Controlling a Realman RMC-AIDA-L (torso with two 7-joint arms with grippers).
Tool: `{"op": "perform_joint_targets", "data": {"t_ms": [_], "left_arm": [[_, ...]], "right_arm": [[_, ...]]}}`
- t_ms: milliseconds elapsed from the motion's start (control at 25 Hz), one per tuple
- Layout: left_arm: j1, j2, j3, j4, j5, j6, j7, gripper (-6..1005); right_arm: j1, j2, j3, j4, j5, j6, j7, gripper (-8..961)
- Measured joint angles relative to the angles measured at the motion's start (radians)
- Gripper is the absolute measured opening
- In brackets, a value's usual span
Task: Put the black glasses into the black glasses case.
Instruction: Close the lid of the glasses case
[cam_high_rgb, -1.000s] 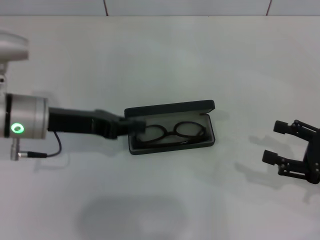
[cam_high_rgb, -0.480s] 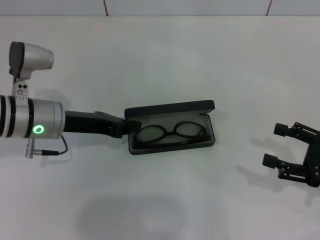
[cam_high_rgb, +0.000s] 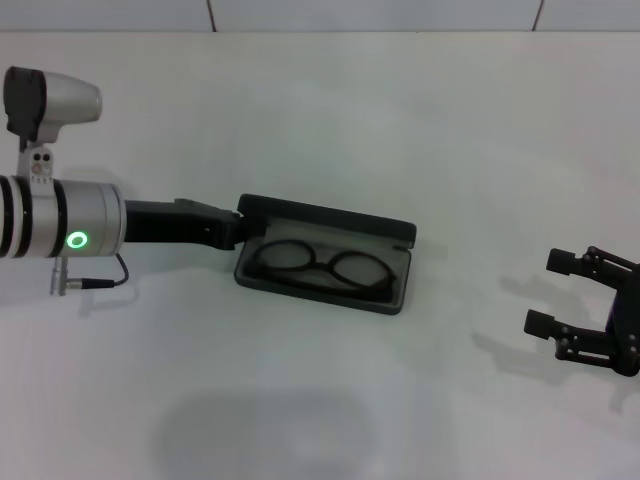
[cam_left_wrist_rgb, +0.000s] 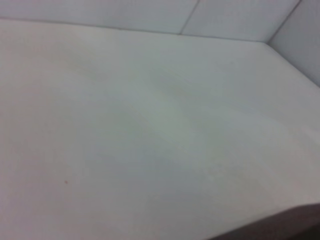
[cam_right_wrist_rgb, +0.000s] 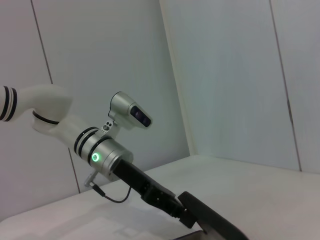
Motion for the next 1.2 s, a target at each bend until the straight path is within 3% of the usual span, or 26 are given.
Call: {"op": "perform_joint_targets", "data": {"t_ms": [240,600,800,960,1160,1200], "left_arm": [[-0.007,0.005,0.003,0.005,-0.001,-0.001,0.005,9],[0.001,0.051,-0.002,0.007,0.0,0.15,0.006,8],[0.031,0.062,-0.04,0.047,-0.068,0.26,0.023,8],[0.082,0.052,-0.069,0.111,-0.227,0.322,0.04,8],[0.112,0.0,-0.064,0.157,-0.304,0.268,0.074,7],[0.112,0.0,-0.064,0.157,-0.304,0.268,0.074,7]], "right_arm": [[0.0,0.0,0.0,0.0,0.0,0.0,0.0,843],[0.0,0.0,0.005,-0.007,0.0,0.003,0.0,843],[0.002,0.0,0.009,-0.008,0.0,0.016,0.0,843],[0.002,0.002,0.009,-0.003,0.002,0.035,-0.027,843],[0.001,0.011,0.004,0.005,0.003,0.068,-0.069,843],[0.004,0.011,0.001,0.012,0.002,0.074,-0.079,843]]}}
